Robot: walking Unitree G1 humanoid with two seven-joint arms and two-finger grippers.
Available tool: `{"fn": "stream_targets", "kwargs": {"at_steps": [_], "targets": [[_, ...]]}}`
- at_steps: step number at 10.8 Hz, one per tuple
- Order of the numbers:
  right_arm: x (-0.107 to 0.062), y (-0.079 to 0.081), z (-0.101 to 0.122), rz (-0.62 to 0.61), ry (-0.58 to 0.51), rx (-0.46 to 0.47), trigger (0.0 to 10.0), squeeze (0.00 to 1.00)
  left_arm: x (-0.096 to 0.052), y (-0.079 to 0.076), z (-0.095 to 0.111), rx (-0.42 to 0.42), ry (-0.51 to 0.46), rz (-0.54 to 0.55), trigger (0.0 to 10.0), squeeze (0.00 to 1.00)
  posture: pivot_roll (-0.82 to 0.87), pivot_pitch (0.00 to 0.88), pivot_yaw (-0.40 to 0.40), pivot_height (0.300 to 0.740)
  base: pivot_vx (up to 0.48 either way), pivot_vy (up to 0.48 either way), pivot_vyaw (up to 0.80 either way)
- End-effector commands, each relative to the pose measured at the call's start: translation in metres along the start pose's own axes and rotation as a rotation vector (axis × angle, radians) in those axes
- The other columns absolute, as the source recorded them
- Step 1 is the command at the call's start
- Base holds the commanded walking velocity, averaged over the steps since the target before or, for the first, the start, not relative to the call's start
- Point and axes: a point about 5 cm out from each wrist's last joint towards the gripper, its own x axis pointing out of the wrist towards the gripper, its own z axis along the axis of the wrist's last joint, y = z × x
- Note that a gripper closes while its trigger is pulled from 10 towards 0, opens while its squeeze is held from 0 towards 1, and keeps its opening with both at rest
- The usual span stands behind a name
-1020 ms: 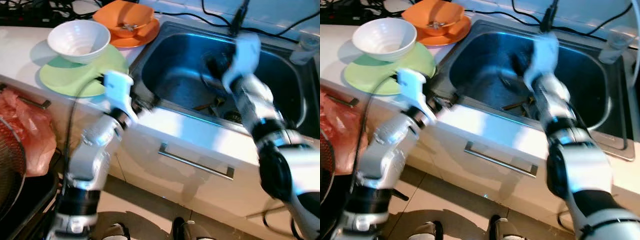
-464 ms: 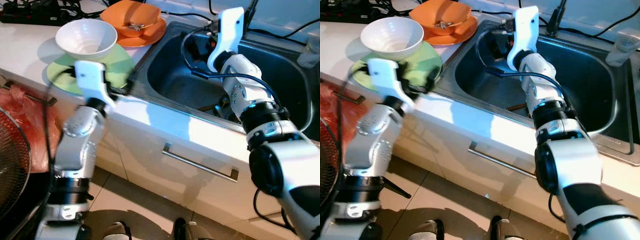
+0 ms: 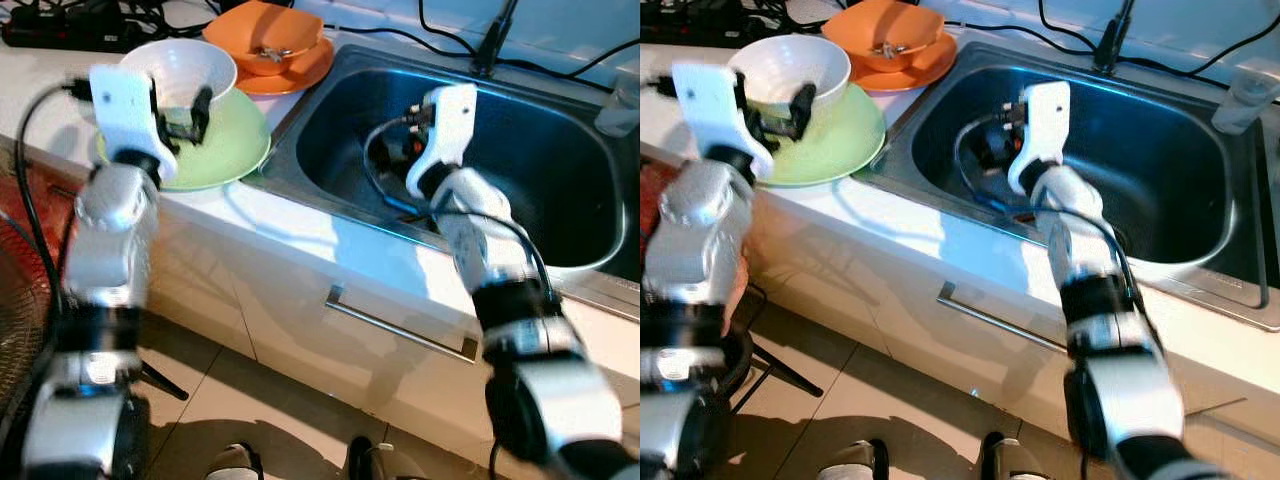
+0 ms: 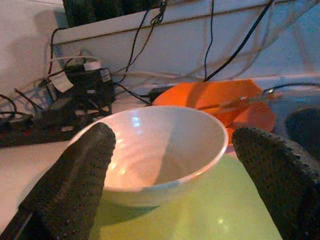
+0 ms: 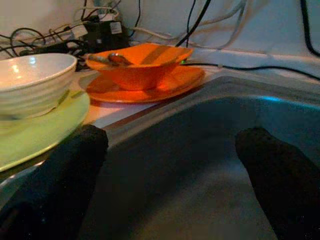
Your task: Kitchen organization
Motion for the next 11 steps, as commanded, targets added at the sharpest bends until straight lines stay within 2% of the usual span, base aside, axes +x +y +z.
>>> {"fn": "stream_targets", "kwargs": {"at_steps": [1,3,4,6,9,11], "targets": [[-0.013,0.005,0.000,0.006,-0.015,0.058,10.0,0.51,0.004,0.006,-0.008,0.082,0.061,-0.040,10.0,0.00,-0.01,0.144,0.023,0.740,0.000,0.000,0.00],[-0.037,0.016,0.002,0.058,-0.032,0.099,10.0,0.51,0.006,0.021,-0.020,0.153,0.144,-0.090,10.0,0.00,-0.03,0.149,0.028,0.740,0.000,0.000,0.00],[-0.050,0.019,0.003,0.079,-0.035,0.127,10.0,0.51,0.008,0.023,-0.028,0.200,0.204,-0.171,10.0,0.00,-0.04,0.151,0.025,0.740,0.000,0.000,0.00],[-0.067,0.019,0.005,0.067,-0.033,0.169,10.0,0.51,0.015,0.033,-0.027,0.247,0.223,-0.182,10.0,0.00,-0.06,0.156,0.029,0.740,0.000,0.000,0.00],[-0.078,0.021,0.004,0.038,-0.008,0.186,10.0,0.51,0.027,0.047,-0.007,0.297,0.169,-0.140,10.0,0.00,-0.07,0.161,0.039,0.740,0.000,0.000,0.00],[-0.079,0.022,0.005,0.033,-0.001,0.193,10.0,0.51,0.028,0.050,-0.010,0.319,0.182,-0.151,10.0,0.00,-0.07,0.165,0.041,0.740,0.000,0.000,0.00]]}}
